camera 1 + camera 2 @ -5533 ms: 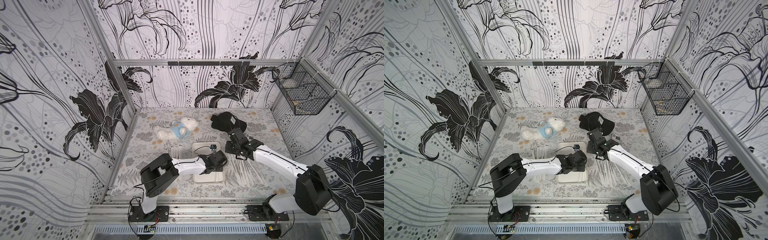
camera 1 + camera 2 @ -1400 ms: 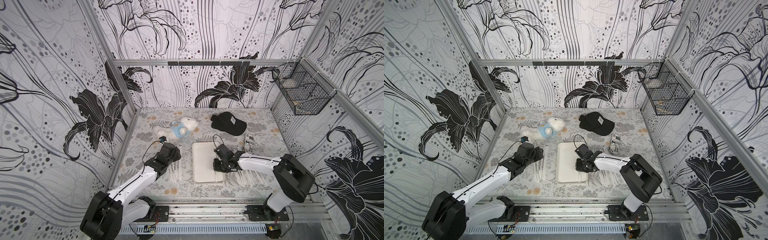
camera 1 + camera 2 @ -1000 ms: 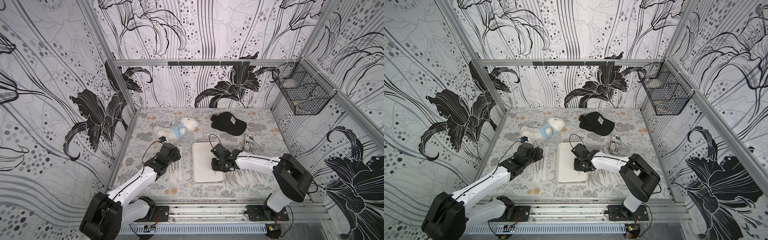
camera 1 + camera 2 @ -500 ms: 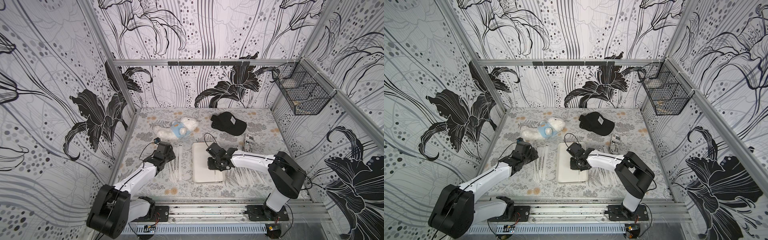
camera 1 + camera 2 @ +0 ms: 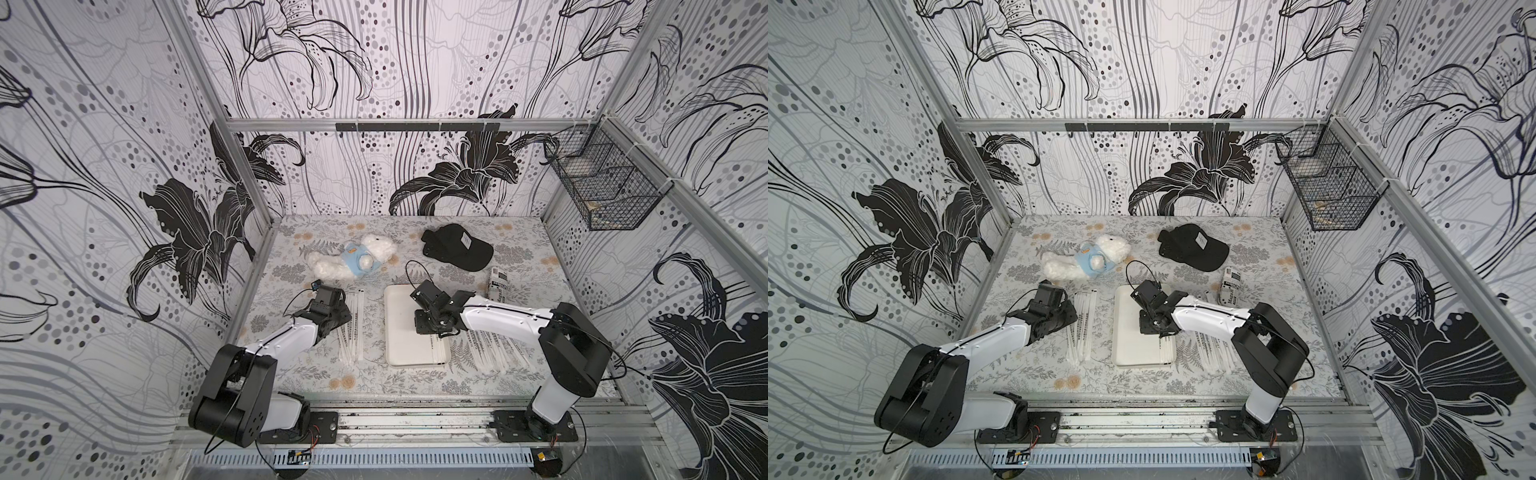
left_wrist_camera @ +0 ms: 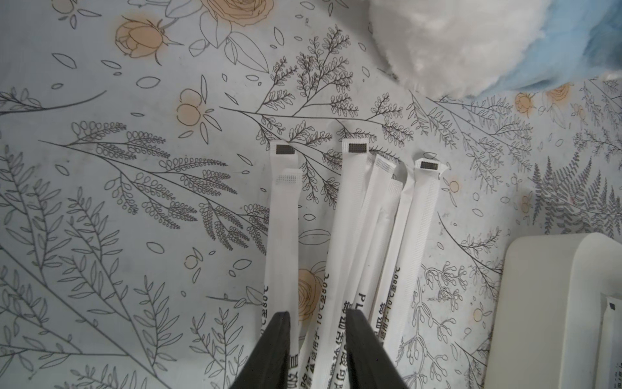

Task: Put the straws into the storage box
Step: Pick up the straw from the center of the board.

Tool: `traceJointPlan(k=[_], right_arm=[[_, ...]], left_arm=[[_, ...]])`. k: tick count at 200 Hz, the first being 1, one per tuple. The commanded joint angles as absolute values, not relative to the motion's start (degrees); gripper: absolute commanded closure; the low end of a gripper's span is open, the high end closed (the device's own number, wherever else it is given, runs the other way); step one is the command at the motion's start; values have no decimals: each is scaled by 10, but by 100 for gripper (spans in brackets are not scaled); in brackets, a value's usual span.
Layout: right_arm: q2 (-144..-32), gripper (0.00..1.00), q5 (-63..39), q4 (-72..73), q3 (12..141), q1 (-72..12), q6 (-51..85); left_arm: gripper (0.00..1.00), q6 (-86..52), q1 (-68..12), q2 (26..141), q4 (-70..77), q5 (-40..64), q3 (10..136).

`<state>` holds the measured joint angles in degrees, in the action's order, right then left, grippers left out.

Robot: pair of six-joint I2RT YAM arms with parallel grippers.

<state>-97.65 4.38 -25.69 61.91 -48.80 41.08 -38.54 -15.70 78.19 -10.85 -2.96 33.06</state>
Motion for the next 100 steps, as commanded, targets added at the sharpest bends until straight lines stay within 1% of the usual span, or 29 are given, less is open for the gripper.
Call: traceJointPlan(k=[1,39,66,100], right_arm=[[-972,79,63,-272,635,-490,399],[-970,79,71,-271,635,-490,399],[-974,79,68,-266,638,-490,398],[-976,79,70,-267,645,-490,393]], left_arm=[[74,-376,-157,797,-97,-34,326],[76,-379,-162,798,-114,-52,327],[82,-380,-167,804,-115,-54,330],[81,-381,-170,816,-117,-61,333]])
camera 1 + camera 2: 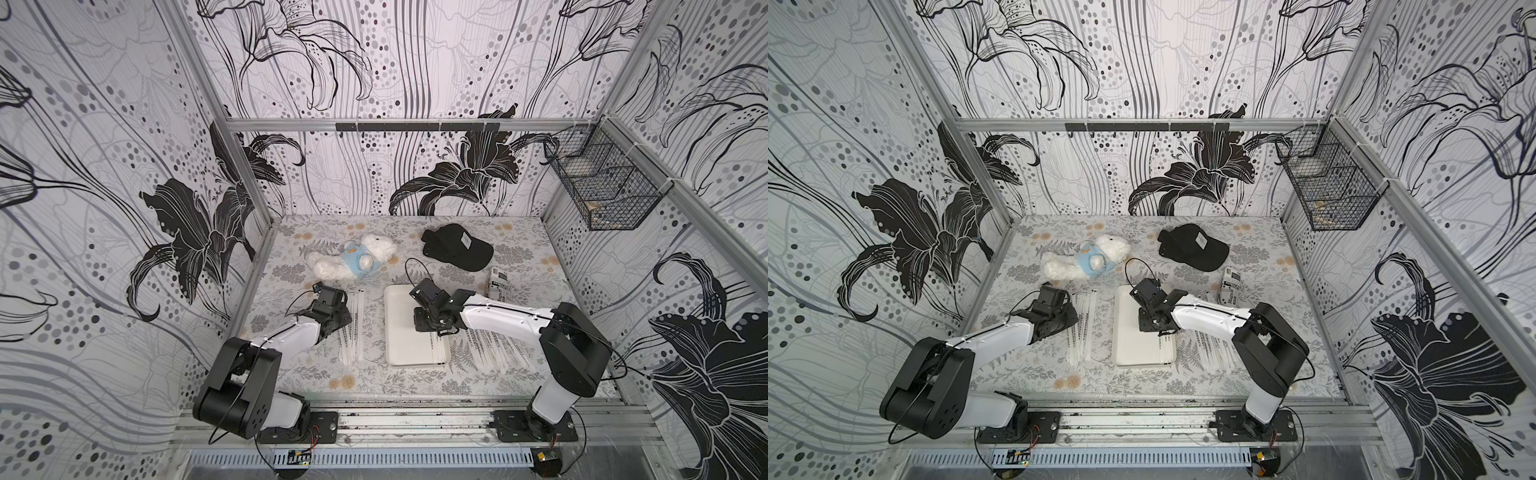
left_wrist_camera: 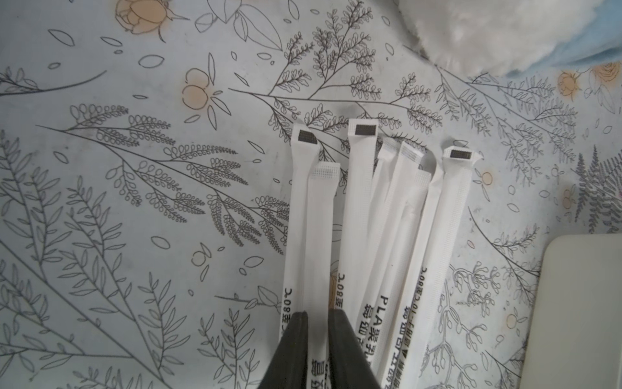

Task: Put the straws into the storage box
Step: Pick up the straw from the center of the board.

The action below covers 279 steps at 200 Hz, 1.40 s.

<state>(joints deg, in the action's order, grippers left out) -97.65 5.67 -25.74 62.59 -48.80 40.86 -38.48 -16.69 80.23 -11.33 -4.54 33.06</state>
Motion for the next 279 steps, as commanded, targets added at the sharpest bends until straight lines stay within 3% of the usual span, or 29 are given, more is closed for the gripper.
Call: traceJointPlan(k=[1,19,60,145,183,223,279], right_arm=[[-976,79,70,-267,645,-490,392],[-978,79,70,-267,649,-489,390],[-976,79,72,-267,650,-490,389],[-969,79,59,-256,647,-486,388],[-915,79,28,-250,634,-449,393],[-832,79,16,-242,584,-349,388],[-780,79,38,-260,549,-301,360]], left_arm=[[80,-381,-170,816,-116,-61,333],[80,-381,-173,820,-116,-60,336],[92,-379,-177,805,-132,-59,349],[99,-344,-188,720,-254,-120,431],[100,-386,-313,714,-281,-135,511],[100,-483,-510,845,-219,-127,599],[100,-473,-554,1015,-181,-129,672]])
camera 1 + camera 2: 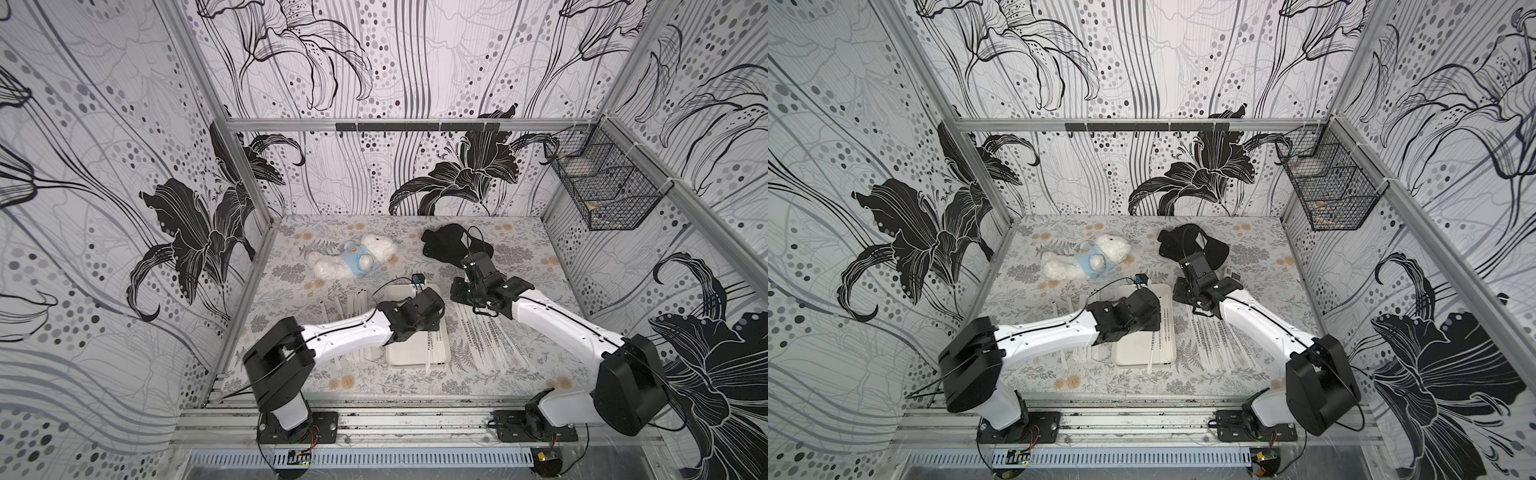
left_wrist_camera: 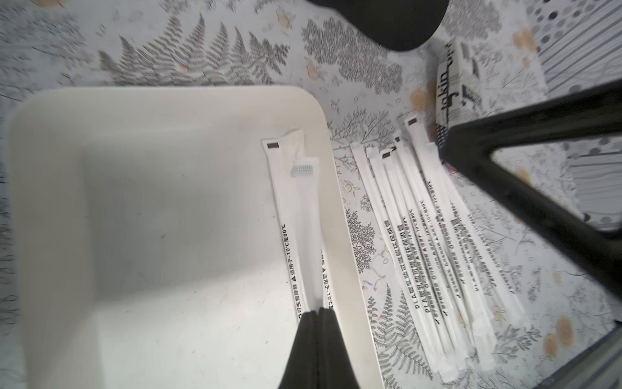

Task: Put the straws into the storage box
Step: Pick up the straw from the center of the board, then place the straw in the storage box.

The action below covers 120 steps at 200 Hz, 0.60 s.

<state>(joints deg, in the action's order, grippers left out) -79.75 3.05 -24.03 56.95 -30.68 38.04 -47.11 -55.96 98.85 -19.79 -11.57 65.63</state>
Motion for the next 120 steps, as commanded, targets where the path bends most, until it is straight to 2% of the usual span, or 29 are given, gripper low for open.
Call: traceJointPlan(k=[1,120], right_arm=[[-779,79,38,-260,548,-301,360],[-790,79,26,-240,518,-301,360]], left_arm=[[100,-473,-554,1016,-181,-130,672],[100,-431,-504,1122,-156,-136,721]])
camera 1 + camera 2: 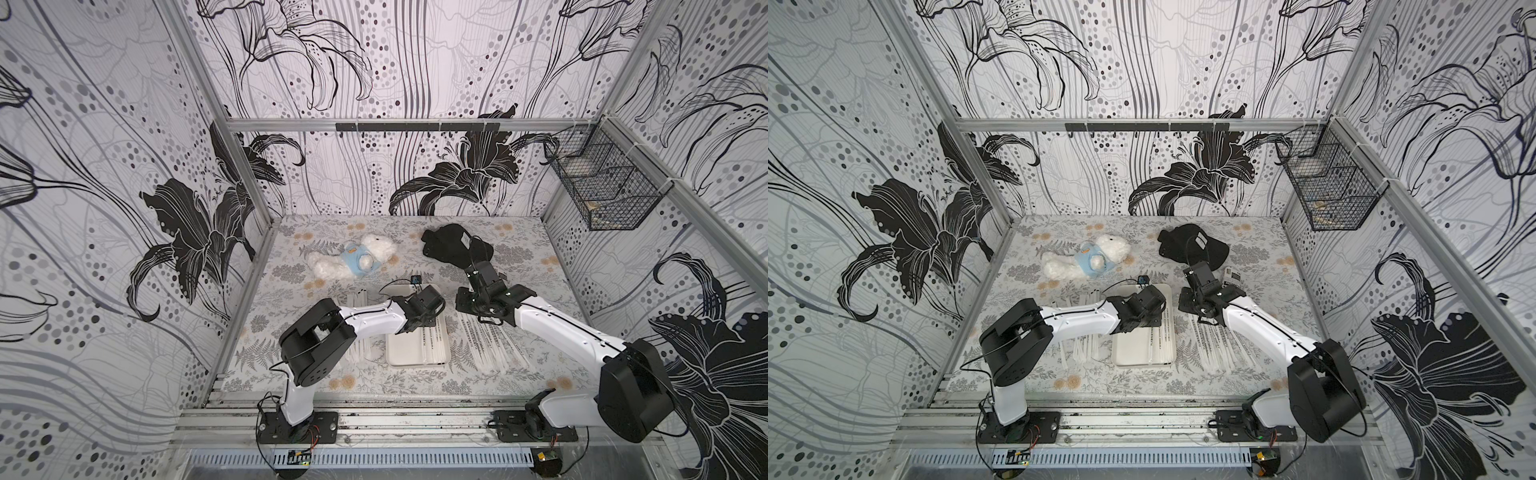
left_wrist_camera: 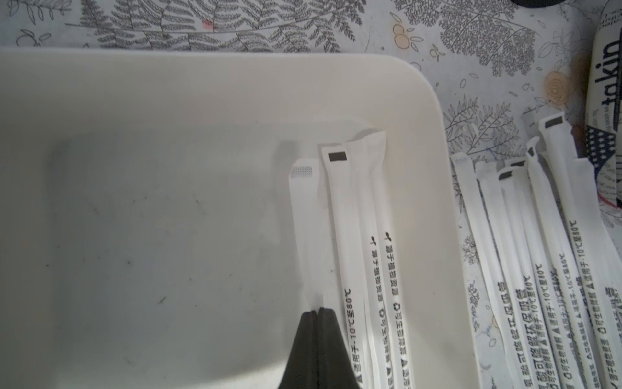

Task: Put the straws into the storage box
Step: Place the straw in the storage box.

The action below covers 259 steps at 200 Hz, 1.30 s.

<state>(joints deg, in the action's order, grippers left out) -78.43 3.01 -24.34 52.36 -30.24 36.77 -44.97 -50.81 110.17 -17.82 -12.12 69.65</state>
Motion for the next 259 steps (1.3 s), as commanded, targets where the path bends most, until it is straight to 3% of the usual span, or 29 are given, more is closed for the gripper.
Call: traceJointPlan(k=[1,136,259], right_arm=[[-790,79,26,-240,518,-301,360],[-794,79,21,-235,514,-301,364],[-799,79,21,-252,529,-311,359]], left_arm=[[100,-431,-504,1123,-156,-136,721],[87,-455,-502,1138,-117,-94,706],[69,-446,-489,1027,-157,-112,682]])
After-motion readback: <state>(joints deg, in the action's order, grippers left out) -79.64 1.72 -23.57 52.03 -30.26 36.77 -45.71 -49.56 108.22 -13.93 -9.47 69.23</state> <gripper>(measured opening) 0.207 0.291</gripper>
